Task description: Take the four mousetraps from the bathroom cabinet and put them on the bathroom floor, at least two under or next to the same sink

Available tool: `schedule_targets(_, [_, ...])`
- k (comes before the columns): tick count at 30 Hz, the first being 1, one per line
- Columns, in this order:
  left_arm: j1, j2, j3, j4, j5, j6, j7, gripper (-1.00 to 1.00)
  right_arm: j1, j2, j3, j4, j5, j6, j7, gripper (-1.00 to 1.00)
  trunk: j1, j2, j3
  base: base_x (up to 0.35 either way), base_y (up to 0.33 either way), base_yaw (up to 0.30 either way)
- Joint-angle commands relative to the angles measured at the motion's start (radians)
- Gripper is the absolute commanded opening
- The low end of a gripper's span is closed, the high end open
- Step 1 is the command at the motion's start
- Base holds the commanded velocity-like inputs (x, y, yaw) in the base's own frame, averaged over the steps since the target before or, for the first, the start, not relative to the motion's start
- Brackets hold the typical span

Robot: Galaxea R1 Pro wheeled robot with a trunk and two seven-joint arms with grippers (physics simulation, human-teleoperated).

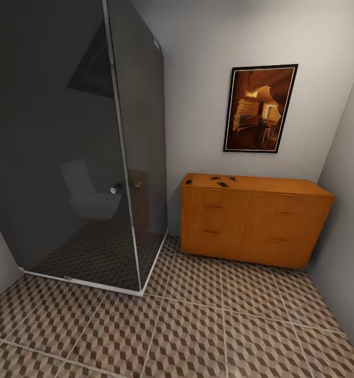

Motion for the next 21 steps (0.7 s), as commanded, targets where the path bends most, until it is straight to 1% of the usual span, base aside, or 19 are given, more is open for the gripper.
schedule_targets(1, [0.0,0.0,0.0,0.0,0.0,0.0,0.0,1.0,0.0,0.0,0.0,0.0,0.0,0.0,0.0,1.0,0.0,-0.001,-0.001,0.0,0.0,0.0])
schedule_targets(4, [0.0,-0.017,0.0,0.0,0.005,0.011,-0.003,1.0,-0.008,-0.001,0.002,-0.009,0.001,-0.003,0.003,1.0,0.0,-0.001,-0.001,0.0,0.0,0.0])
schedule_targets(5, [0.0,-0.019,0.0,0.0,0.005,0.011,-0.003,1.0,-0.008,-0.001,0.002,-0.009,0.001,-0.003,0.003,1.0,0.0,-0.001,-0.001,0.0,0.0,0.0])
schedule_targets(8, [0.001,-0.019,0.001,-0.001,0.006,0.01,-0.003,1.0,-0.009,-0.001,0.003,-0.01,0.001,-0.004,0.003,1.0,0.0,-0.001,-0.001,0.0,0.0,0.0])
schedule_targets(13, [0.008,-0.016,0.002,-0.001,0.007,0.011,-0.003,1.0,-0.037,-0.002,0.0,-0.032,-0.004,-0.028,0.003,1.0,0.0,-0.001,-0.001,0.0,0.0,0.0])
schedule_targets(21, [0.01,-0.026,0.002,-0.019,0.007,0.011,-0.004,1.0,-0.056,-0.005,-0.001,-0.06,-0.005,-0.072,0.002,1.0,0.0,-0.001,-0.001,0.0,0.0,0.0])
